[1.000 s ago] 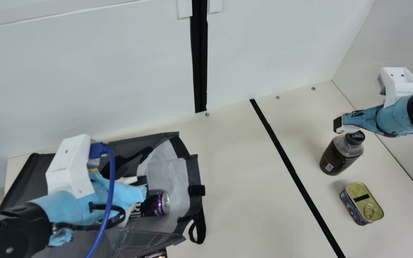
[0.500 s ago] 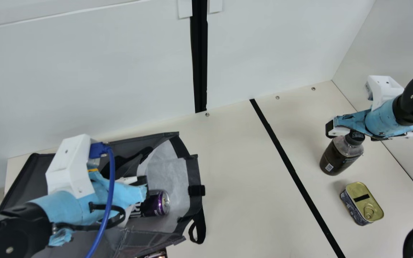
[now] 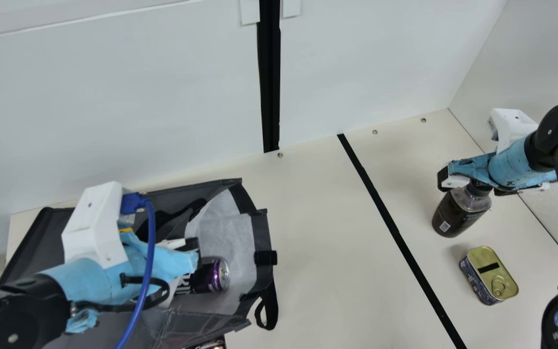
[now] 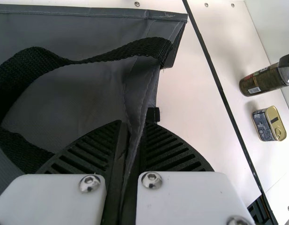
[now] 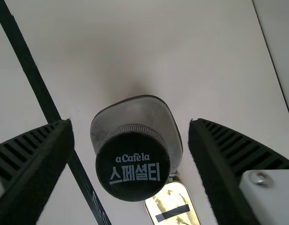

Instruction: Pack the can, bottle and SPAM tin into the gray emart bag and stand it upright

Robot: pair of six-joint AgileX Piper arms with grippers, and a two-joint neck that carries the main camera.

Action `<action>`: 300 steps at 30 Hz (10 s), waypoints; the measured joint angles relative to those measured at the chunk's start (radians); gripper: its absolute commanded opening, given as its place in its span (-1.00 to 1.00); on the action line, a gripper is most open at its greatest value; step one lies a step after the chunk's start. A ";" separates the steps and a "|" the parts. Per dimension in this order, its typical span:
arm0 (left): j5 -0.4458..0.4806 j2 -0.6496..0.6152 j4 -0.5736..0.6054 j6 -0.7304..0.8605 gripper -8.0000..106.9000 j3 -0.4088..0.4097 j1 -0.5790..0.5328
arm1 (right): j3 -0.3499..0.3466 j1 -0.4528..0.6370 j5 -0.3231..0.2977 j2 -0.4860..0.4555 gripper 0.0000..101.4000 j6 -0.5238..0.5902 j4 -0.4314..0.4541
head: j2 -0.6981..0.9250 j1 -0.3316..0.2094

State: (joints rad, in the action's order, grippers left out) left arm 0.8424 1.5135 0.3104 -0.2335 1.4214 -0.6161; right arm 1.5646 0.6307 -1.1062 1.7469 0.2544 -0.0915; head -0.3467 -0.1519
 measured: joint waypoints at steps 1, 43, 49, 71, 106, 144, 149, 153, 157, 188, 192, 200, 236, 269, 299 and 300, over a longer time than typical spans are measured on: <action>0.000 0.000 0.000 0.000 -1.00 0.000 0.000 | 0.002 0.001 -0.001 0.000 -0.05 0.000 -0.001 | 0.000 0.000; 0.000 0.000 0.000 0.000 -1.00 0.000 0.000 | 0.008 -0.060 -0.106 -0.185 -1.00 0.195 -0.088 | -0.002 0.000; 0.000 0.000 0.000 0.000 -1.00 0.000 0.000 | -0.025 -0.104 -0.115 -0.238 -1.00 0.231 -0.081 | -0.002 0.000; 0.000 0.000 0.000 0.000 -1.00 0.000 0.000 | -0.178 -0.313 -0.115 -0.385 -1.00 0.317 -0.032 | 0.000 0.000; 0.000 0.000 0.000 0.000 -1.00 0.000 0.000 | -0.280 -0.364 -0.112 -0.379 -1.00 0.765 -0.323 | -0.002 0.000; 0.000 0.000 0.000 0.000 -1.00 0.000 0.000 | -0.278 -0.484 -0.114 -0.390 -1.00 0.897 -0.812 | 0.000 0.000; 0.000 0.000 0.000 0.000 -1.00 0.000 0.000 | -0.267 -0.498 -0.114 -0.386 -1.00 0.899 -0.853 | -0.002 0.000; 0.000 0.000 0.000 0.000 -1.00 0.000 0.000 | -0.263 -0.501 -0.114 -0.379 -1.00 0.921 -0.888 | -0.002 0.000; 0.000 0.000 0.000 0.000 -1.00 0.000 0.000 | -0.260 -0.504 -0.113 -0.368 -1.00 0.940 -0.920 | -0.002 0.000; 0.000 0.000 0.000 0.000 -1.00 0.000 0.000 | -0.291 -0.558 -0.112 -0.261 -1.00 1.059 -1.048 | -0.002 0.000; 0.000 0.000 0.000 0.000 -1.00 0.000 0.000 | -0.300 -0.578 -0.100 -0.248 -1.00 1.064 -1.053 | -0.002 0.000; 0.000 0.000 0.000 0.000 -1.00 0.000 0.000 | -0.324 -0.658 -0.022 -0.212 -1.00 1.080 -1.071 | -0.002 0.000; 0.000 0.000 -0.002 0.000 -1.00 0.000 0.000 | -0.290 -0.926 0.199 0.002 -1.00 1.084 -1.127 | -0.002 0.000; 0.000 0.000 0.001 0.000 -1.00 0.000 0.000 | -0.311 -0.901 0.205 -0.045 0.87 1.072 -1.099 | 0.000 0.000; 0.000 0.000 0.001 0.000 -1.00 0.000 0.000 | -0.448 -0.679 0.035 -0.253 0.87 1.079 -1.057 | 0.000 0.000; 0.000 0.000 0.001 0.000 -1.00 0.000 0.000 | -0.449 -0.669 0.029 -0.259 0.87 1.079 -1.050 | -0.002 0.002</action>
State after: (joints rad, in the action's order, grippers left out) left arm 0.8425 1.5135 0.3109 -0.2335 1.4214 -0.6161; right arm 1.1151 -0.0384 -1.0770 1.4875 1.3335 -1.1415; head -0.3482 -0.1503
